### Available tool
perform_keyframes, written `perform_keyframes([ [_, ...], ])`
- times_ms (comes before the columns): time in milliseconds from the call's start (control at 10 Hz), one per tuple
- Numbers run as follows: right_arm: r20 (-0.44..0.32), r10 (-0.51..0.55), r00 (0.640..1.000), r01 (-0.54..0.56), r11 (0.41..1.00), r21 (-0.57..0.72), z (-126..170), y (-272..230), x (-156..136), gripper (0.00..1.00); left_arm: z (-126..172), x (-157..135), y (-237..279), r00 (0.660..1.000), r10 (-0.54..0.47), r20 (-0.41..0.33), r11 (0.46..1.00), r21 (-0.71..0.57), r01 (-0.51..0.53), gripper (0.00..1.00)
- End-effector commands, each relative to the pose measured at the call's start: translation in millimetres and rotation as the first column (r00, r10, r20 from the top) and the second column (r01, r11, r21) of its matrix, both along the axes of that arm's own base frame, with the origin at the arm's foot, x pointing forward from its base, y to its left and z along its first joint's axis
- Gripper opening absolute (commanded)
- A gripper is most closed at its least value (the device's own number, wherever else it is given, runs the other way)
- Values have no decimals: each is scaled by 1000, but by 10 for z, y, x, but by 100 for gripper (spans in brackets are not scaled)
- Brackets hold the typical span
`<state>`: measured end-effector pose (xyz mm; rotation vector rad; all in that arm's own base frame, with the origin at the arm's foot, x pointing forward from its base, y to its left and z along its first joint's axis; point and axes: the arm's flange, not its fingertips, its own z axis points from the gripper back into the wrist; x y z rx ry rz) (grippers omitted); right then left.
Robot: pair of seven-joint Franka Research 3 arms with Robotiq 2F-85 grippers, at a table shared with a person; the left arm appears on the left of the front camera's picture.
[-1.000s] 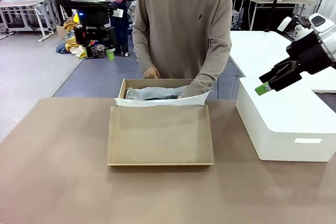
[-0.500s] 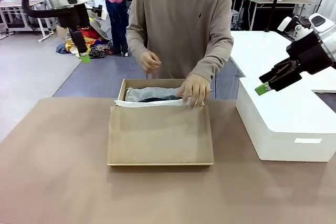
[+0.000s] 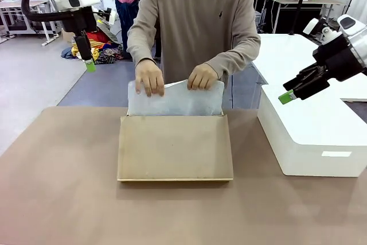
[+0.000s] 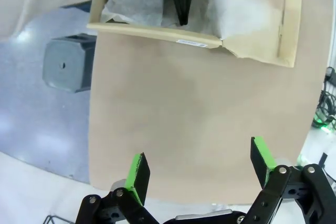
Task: Pack the shoes into the box.
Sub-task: Close the Shoes Box.
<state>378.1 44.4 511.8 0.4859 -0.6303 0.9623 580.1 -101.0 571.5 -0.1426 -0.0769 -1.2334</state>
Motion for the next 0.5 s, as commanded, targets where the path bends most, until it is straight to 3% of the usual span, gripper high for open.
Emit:
perform_keyframes([
  [0, 22, 21, 1000, -22, 999, 29, -17, -1, 34, 100, 21, 4, 1, 1000, 21, 4, 1000, -4, -21, 100],
  [300, 22, 21, 1000, -22, 999, 29, -17, -1, 34, 100, 1, 0, -2, 1000, 11, -1, 1000, 0, -11, 100],
  [400, 22, 21, 1000, -22, 999, 29, -17, -1, 34, 100, 10, -14, 105, 998, -38, 54, 999, -37, 40, 100],
])
